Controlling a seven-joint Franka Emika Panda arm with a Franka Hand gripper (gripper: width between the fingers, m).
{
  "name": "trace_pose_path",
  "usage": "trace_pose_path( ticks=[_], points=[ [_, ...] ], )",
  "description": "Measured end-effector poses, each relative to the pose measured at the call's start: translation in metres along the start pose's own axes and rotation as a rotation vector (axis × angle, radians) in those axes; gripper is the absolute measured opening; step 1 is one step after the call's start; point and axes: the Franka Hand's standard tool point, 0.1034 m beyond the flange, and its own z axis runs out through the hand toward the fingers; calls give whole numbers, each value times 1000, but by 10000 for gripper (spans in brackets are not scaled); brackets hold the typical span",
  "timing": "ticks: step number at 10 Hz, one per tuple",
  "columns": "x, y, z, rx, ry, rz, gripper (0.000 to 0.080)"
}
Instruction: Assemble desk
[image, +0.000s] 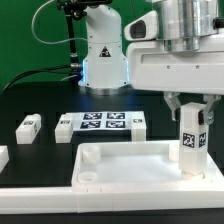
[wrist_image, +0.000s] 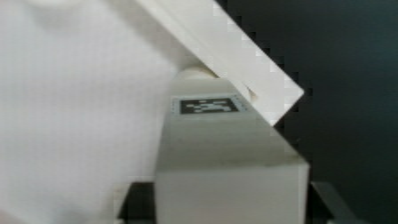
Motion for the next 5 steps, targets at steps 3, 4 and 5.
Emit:
trace_pose_path(
  ticks=[3,4,5],
  points=[
    [1,3,0,21,-16,261,292],
    [1,3,1,20,-18,256,292],
    [1,3,1,19,-13,175,470]
  ],
)
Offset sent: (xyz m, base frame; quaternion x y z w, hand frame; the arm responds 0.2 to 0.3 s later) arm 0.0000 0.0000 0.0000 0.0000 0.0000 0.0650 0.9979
